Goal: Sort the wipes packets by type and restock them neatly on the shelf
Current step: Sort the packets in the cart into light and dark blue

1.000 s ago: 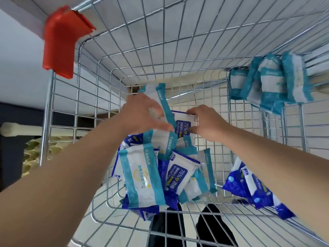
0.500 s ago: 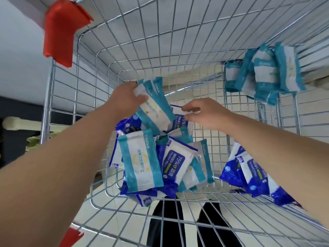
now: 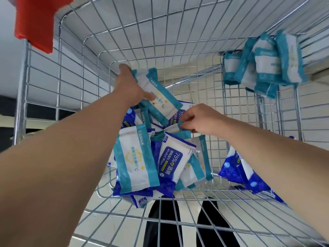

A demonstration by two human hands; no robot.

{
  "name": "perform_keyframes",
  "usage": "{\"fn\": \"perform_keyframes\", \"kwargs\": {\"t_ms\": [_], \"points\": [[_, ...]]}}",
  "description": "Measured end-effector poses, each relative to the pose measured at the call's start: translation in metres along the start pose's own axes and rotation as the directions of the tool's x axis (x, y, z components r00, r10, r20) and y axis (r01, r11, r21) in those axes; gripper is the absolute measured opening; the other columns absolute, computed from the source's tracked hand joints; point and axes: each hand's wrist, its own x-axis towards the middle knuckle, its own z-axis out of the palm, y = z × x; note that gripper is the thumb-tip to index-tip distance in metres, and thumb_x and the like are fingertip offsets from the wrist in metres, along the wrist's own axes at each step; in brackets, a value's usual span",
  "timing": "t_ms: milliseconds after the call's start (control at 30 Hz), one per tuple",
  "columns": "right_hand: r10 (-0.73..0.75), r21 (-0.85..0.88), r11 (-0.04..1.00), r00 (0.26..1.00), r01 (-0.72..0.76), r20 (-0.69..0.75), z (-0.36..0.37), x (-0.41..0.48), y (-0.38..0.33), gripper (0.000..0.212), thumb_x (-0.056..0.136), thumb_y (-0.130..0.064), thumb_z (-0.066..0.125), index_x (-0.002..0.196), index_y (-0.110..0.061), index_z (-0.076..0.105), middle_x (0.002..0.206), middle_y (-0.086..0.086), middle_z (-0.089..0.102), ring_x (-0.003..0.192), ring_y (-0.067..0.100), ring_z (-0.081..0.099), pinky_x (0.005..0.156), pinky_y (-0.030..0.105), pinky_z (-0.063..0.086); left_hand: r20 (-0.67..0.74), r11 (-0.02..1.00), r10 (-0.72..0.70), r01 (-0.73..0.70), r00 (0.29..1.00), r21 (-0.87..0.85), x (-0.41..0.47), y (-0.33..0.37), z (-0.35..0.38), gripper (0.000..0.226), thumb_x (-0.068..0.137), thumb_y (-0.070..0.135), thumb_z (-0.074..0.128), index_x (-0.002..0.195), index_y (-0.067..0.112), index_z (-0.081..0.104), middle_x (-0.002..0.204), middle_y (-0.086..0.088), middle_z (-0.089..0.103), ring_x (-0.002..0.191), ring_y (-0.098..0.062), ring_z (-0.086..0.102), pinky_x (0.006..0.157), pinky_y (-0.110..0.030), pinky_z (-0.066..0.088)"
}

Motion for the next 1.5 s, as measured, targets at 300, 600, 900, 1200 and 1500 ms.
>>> {"fn": "perform_keyframes", "kwargs": {"t_ms": [300, 600, 900, 1200, 1500], "points": [[0.127, 0.490, 0.871, 0.975, -0.022, -0.182, -0.024, 0.006, -0.003, 0.006, 0.096, -0.008, 0.050, 0.094, -0.012, 0.055, 0.104, 0.014, 0.062, 0.088, 0.023, 0.066, 0.067, 0.033, 0.059, 0.060, 0.989, 0.147, -0.147, 0.987, -0.007, -0.011, 0.006, -0.008, 0.075, 0.063, 0.022, 0.089, 0.124, 0.010, 0.046, 0.110, -0.002, 0.054, 0.094, -0.017, 0.053, 0.074, -0.027, 0.043], [0.177, 0.836, 0.541, 0.960, 0.087, -0.215, -0.039, 0.015, -0.021, 0.016, 0.091, 0.008, 0.051, 0.095, -0.008, 0.051, 0.093, 0.012, 0.064, 0.084, 0.021, 0.067, 0.070, 0.033, 0.059, 0.101, 0.942, 0.099, -0.060, 0.990, -0.332, -0.009, 0.015, -0.002, 0.052, 0.076, 0.025, 0.081, 0.114, 0.016, 0.046, 0.113, -0.004, 0.061, 0.101, -0.021, 0.064, 0.084, -0.040, 0.056], [0.112, 0.766, 0.639, 0.979, 0.061, -0.172, -0.068, -0.017, -0.006, 0.026, 0.080, 0.003, 0.069, 0.105, 0.000, 0.063, 0.105, 0.012, 0.071, 0.095, 0.019, 0.069, 0.081, 0.024, 0.055, 0.308, 0.808, 0.100, 0.103, 0.946, -0.580, -0.045, 0.047, -0.002, 0.037, 0.085, 0.023, 0.071, 0.119, 0.012, 0.058, 0.108, -0.006, 0.072, 0.094, -0.020, 0.071, 0.078, -0.038, 0.059], [0.236, 0.845, 0.534, 0.952, 0.040, -0.194, -0.153, -0.094, 0.053, 0.014, 0.092, -0.007, 0.058, 0.106, -0.010, 0.058, 0.100, 0.008, 0.070, 0.084, 0.018, 0.069, 0.063, 0.031, 0.057, 0.403, 0.772, 0.205, 0.105, 0.892, -0.627, -0.083, 0.154, 0.060, 0.011, 0.093, 0.027, 0.061, 0.101, 0.018, 0.062, 0.097, 0.000, 0.074, 0.088, -0.017, 0.071, 0.081, -0.034, 0.058], [0.233, 0.589, 0.794, 0.820, 0.150, -0.523, -0.202, -0.060, 0.109, 0.009, 0.086, -0.012, 0.057, 0.085, -0.019, 0.062, 0.078, -0.003, 0.059, 0.071, 0.010, 0.055, 0.073, 0.029, 0.050, 0.244, 0.760, 0.132, 0.060, 0.961, -0.647, -0.060, 0.222, 0.148, 0.024, 0.095, 0.023, 0.058, 0.112, 0.006, 0.057, 0.109, -0.014, 0.067, 0.091, -0.025, 0.070, 0.075, -0.037, 0.060]]}}
